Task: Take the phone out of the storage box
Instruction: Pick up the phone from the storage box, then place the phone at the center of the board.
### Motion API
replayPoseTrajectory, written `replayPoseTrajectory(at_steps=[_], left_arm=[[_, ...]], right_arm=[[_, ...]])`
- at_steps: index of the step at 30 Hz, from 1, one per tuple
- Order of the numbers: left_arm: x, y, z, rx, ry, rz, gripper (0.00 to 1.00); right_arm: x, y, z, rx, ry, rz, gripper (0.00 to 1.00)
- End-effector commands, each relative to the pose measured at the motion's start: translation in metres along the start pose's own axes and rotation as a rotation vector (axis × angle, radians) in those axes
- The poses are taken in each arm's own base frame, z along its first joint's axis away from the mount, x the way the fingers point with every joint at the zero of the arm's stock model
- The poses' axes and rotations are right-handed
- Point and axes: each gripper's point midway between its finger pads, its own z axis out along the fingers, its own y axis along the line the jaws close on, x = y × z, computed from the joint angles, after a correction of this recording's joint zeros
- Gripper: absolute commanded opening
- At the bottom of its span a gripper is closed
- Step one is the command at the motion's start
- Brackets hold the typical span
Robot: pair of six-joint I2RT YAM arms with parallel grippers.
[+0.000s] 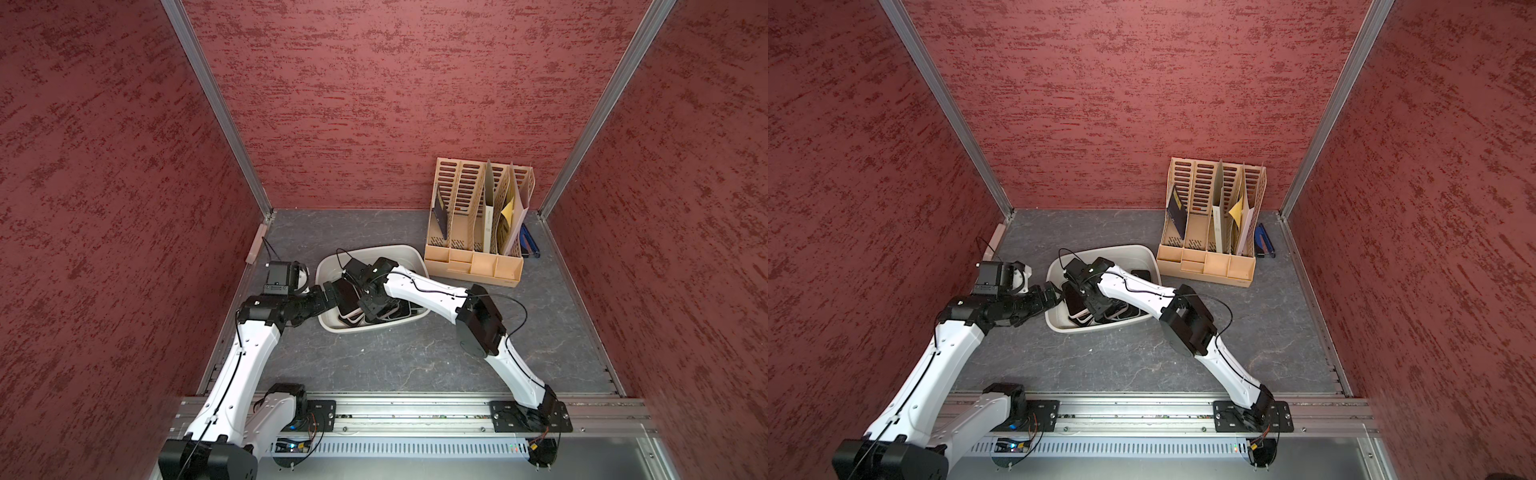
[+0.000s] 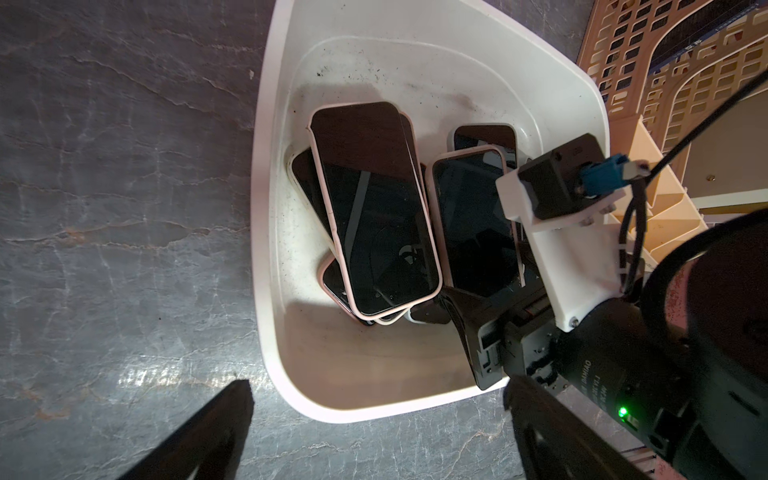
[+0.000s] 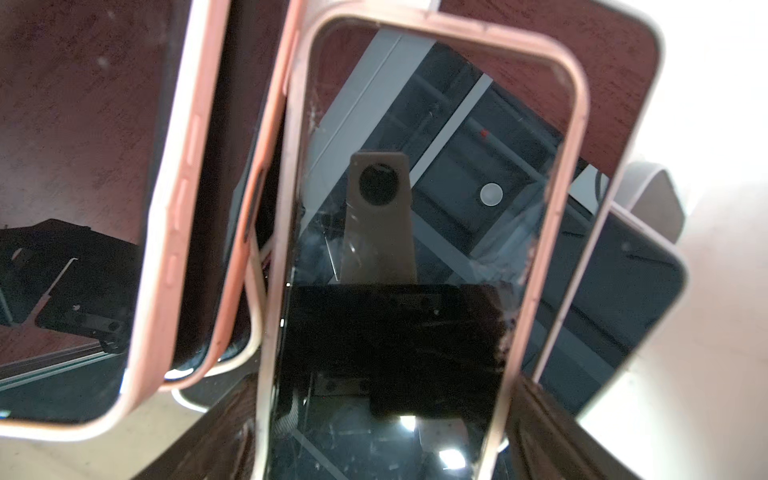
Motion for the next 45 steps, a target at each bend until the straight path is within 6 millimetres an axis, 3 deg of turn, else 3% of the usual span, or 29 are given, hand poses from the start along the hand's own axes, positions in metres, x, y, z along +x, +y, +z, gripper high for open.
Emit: replayPoseTrajectory(at_steps=[1, 10, 14, 22, 30, 38, 45], left_arm=[[-0.004, -0.005, 0.002, 0.029, -0.011, -0.003, 1.0], [-0.002, -0.006, 0.006, 0.047, -0.008, -0.023, 1.0], [-0.002, -0.01, 0.009, 0.074, -0.002, -0.033, 1.0], [-0.003, -0.04, 0.013, 0.258, 0.016, -0.062, 1.0], [0.005, -0.073, 0.033, 0.392, 0.058, -0.084, 1.0], [0.006, -0.093, 0.046, 0.438, 0.095, -0.074, 1.0], [0.012, -0.123, 0.058, 0.483, 0.157, -0.015, 1.0]], right_arm=[[0.012, -0.028, -0.003, 0.111, 0.032, 0.007, 0.61], [-0.009, -0.047, -0.048, 0.071, -0.086, 0.117, 0.53], [-0.013, -0.055, -0.059, 0.038, -0.111, 0.171, 0.47], [-0.011, -0.071, -0.084, -0.01, -0.149, 0.249, 0.45], [0.03, -0.097, -0.098, -0.007, -0.144, 0.335, 0.43], [0.102, -0.129, -0.12, 0.048, -0.151, 0.427, 0.43], [0.145, -0.146, -0.106, 0.065, -0.13, 0.519, 0.42]])
